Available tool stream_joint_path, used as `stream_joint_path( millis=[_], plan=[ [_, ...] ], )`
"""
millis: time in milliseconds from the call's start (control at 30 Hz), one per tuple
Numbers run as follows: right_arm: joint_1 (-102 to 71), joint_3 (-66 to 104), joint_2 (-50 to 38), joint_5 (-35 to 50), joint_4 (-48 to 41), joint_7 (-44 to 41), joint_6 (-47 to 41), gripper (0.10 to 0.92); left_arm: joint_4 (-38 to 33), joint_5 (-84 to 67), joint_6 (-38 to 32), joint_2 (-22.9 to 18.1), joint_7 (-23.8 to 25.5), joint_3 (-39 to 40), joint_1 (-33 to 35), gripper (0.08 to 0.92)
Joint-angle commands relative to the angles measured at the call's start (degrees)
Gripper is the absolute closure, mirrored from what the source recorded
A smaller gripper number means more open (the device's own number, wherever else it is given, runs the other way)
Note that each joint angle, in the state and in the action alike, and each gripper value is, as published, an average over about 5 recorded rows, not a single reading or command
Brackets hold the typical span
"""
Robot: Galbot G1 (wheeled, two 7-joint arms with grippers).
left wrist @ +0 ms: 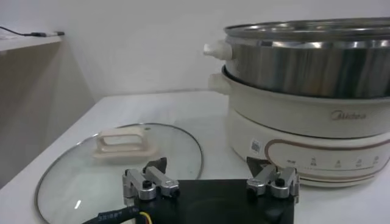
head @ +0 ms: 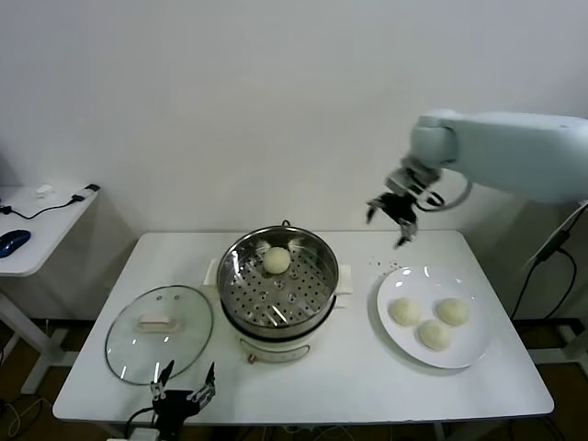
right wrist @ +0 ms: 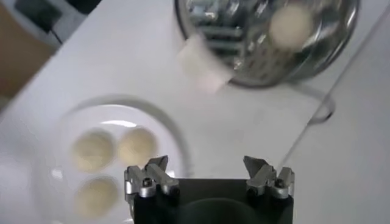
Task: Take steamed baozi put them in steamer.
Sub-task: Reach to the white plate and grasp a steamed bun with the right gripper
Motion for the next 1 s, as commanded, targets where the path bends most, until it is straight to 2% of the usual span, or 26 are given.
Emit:
stream_joint_path(
  millis=[33,467,700,1000],
  plan=[
    [-7.94,-0.95,-17.10,4.72,11.66,9.54,-21.66,0.203,0.21,0.00,0.14,-0.11,0.05,-0.11,-0.22,0.177],
    [-34.27,24.01,-9.43,-1.29,-3.94,12.40,-23.59,0.202,0.21,0.08,0.19,-0.54,0.08,-0.49,0.33,0.177],
    [-38.20,27.66,-3.81,-2.77,-10.89,11.67,-22.32,0.203,0.01,0.08,0.13,-0.60,0.10,-0.84,0.77,0.177],
    [-38.54,27.51,-1.02,-2.83,-14.07,9.81,-21.30,0.207,0.00,0.04,0.00,-0.74,0.05,-0.87,1.04,0.177]
  ],
)
